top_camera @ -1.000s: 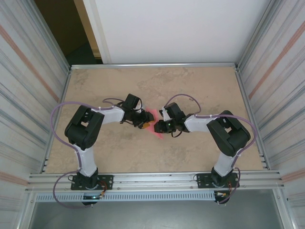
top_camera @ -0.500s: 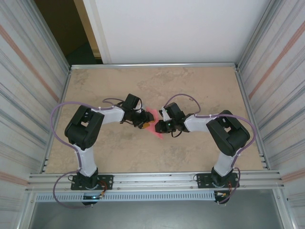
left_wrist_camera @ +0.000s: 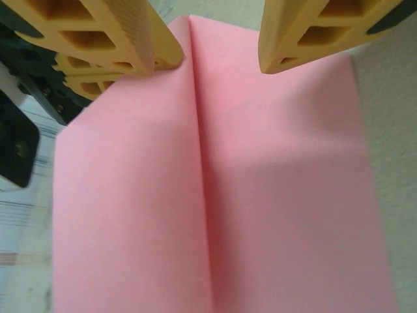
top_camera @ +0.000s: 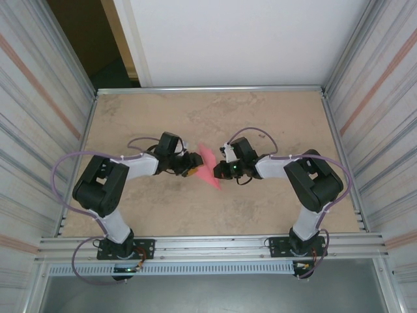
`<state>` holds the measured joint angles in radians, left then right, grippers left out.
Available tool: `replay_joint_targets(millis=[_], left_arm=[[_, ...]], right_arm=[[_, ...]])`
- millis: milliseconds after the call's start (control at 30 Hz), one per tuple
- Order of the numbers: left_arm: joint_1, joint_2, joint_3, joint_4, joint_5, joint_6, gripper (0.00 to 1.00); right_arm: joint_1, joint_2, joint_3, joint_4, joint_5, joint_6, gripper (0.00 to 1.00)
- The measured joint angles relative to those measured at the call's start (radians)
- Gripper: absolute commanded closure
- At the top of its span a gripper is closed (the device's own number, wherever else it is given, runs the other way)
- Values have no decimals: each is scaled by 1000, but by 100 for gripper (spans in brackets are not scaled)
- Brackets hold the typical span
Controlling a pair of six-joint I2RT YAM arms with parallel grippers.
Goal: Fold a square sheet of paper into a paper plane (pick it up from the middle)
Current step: Fourth fold the wing at the center of the table.
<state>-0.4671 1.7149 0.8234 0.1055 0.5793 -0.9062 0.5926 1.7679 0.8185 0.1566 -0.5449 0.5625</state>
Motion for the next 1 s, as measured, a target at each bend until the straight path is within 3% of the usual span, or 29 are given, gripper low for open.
replay_joint_targets(millis=[433,1000], left_arm=[[-10,24,-76,213,49,-3,50],[-26,45,-35,129,30,24,53]], right_arm=[[-19,82,-3,66,-153,40,97],[-28,140,31,69,-228,58,96]])
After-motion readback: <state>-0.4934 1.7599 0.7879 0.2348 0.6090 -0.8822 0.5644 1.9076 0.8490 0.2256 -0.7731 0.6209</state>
